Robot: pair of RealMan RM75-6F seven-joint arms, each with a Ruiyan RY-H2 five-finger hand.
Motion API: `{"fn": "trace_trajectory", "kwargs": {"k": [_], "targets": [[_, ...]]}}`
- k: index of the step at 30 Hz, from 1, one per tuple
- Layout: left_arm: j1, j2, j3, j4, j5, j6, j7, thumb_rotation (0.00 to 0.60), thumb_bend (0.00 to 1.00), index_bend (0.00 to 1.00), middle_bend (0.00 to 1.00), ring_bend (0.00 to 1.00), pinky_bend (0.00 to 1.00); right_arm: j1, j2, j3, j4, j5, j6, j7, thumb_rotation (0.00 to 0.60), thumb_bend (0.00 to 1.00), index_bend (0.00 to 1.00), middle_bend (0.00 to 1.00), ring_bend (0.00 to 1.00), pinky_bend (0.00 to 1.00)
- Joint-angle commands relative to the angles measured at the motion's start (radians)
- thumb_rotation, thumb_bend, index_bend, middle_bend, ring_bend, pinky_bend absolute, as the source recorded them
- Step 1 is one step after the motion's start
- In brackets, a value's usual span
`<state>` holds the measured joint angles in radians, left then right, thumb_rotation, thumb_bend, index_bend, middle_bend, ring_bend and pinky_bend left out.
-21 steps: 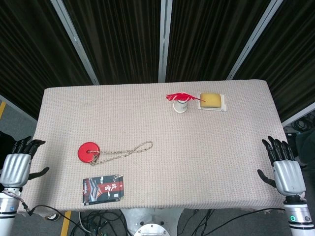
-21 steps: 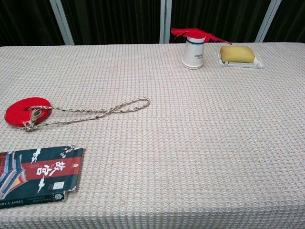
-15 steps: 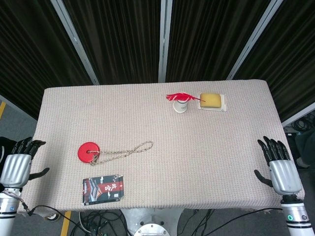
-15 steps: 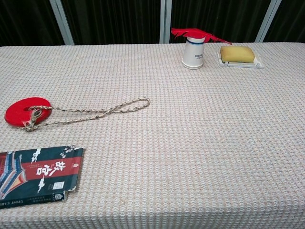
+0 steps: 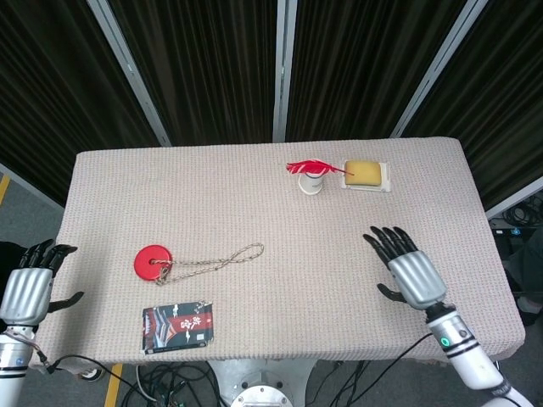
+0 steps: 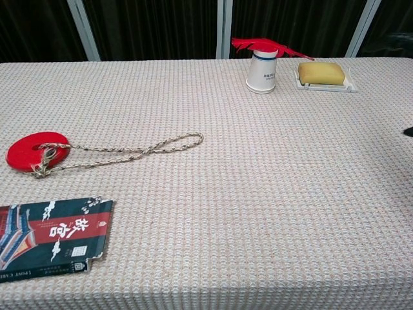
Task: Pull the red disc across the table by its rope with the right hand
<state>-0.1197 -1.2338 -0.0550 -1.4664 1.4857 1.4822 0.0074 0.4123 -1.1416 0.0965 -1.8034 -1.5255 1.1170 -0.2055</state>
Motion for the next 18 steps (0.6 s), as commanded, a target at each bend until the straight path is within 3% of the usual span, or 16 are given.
{"fn": "trace_trajectory", "kwargs": {"k": [1,8,18], "targets": [[0.005,0.0,-0.003,0.003,-0.002,0.01,-0.006,0.6,0.0,0.22,0.22,0.1,0.14,0.204,-0.099,0.103,-0.005,0.123,-0.231,-0.066,0.6,0.14,0.0,0.01,0.0,0.0],[0.013,0.006,-0.001,0.012,-0.006,0.013,-0.017,0.6,0.0,0.22,0.22,0.1,0.15,0.402,-0.313,0.144,0.13,0.285,-0.422,-0.123,0.6,0.16,0.0,0.06,0.0,0.0],[0.023,0.01,-0.002,0.036,-0.015,0.015,-0.043,0.6,0.0,0.22,0.22,0.1,0.15,0.551,-0.507,0.137,0.309,0.459,-0.476,-0.206,0.6,0.17,0.0,0.1,0.0,0.0]]}}
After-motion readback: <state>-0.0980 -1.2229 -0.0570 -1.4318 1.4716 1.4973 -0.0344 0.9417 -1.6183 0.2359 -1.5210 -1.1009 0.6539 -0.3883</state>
